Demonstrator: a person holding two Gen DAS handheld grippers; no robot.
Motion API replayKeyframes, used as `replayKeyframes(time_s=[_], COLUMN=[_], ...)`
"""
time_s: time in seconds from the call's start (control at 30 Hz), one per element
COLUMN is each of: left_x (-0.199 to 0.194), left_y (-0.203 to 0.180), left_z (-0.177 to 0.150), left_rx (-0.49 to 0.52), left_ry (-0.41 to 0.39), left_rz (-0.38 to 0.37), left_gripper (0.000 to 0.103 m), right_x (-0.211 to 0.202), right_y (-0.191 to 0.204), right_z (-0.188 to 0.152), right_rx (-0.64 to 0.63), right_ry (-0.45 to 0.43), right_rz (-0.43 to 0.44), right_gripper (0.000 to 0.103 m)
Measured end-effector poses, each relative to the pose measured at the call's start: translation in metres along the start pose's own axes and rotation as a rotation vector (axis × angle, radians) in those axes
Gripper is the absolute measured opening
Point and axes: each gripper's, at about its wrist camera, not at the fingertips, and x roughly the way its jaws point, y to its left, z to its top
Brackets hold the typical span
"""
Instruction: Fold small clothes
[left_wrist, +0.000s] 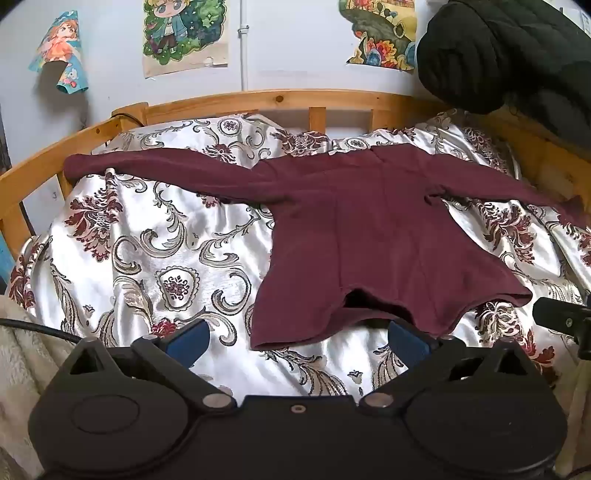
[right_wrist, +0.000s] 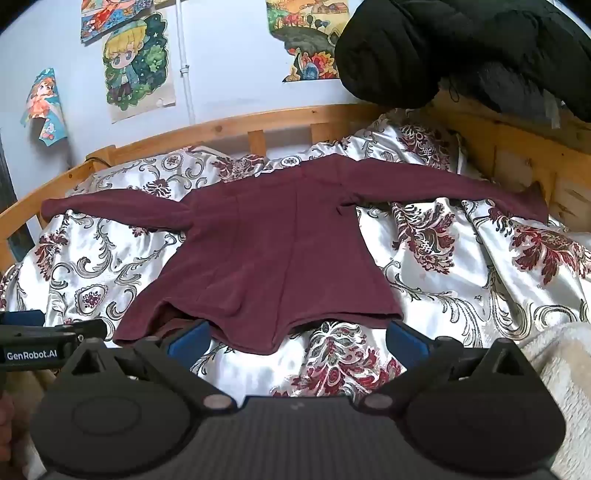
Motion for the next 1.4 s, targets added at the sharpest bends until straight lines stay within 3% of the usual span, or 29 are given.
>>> replayKeyframes(time_s=[1.4], left_x=[0.0025], left_y=[0.0029], left_z=[0.0003], left_rx=[-0.008], left_ry=[0.008], left_rz=[-0.003], left_gripper=[0.102], right_x=[-0.0011], right_y=[-0.0014], right_z=[-0.0024], right_rx=[0.026], right_ry=[0.003], right_rz=[0.013], right_gripper=[0.103])
